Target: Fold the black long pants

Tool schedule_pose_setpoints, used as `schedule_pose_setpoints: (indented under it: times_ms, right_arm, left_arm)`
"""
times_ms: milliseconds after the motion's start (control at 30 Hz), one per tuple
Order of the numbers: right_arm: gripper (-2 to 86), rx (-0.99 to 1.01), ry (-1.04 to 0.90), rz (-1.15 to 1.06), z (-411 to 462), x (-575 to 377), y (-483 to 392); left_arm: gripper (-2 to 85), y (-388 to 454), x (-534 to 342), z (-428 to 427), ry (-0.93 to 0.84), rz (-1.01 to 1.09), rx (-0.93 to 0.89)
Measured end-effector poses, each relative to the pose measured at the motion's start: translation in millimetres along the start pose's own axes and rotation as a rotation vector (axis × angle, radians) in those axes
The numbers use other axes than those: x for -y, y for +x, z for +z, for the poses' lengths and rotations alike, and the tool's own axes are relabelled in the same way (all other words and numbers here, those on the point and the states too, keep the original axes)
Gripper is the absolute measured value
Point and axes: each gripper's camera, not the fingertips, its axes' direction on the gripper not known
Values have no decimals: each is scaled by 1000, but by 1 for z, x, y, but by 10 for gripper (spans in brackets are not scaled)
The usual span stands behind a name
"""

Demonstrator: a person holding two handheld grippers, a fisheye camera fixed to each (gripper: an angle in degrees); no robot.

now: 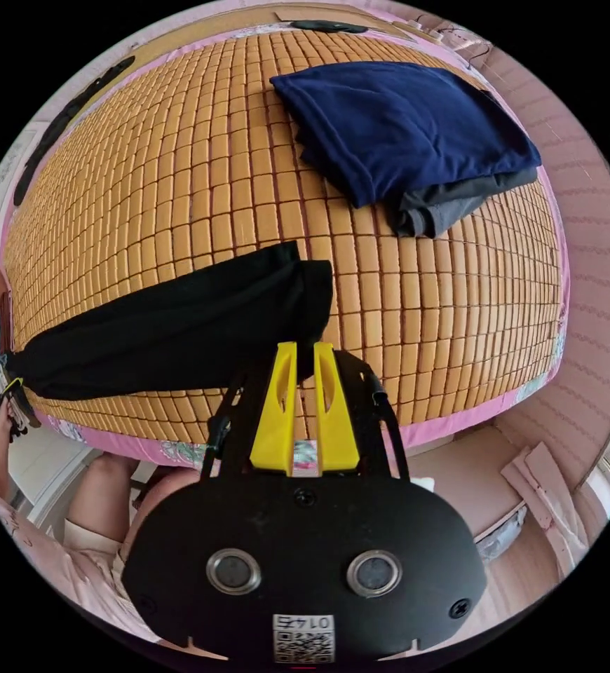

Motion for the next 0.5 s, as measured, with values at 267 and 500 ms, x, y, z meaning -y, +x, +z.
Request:
schedule_pose_setpoints:
  times_ms: [267,500]
  right_arm:
    - [73,-43,7,42,-4,-47,-10]
    - [94,-31,150,3,-40,-112,-61]
  left_arm:
    - [38,31,-63,-15,-24,69,-10]
    - [22,18,-161,-71,89,-53,107]
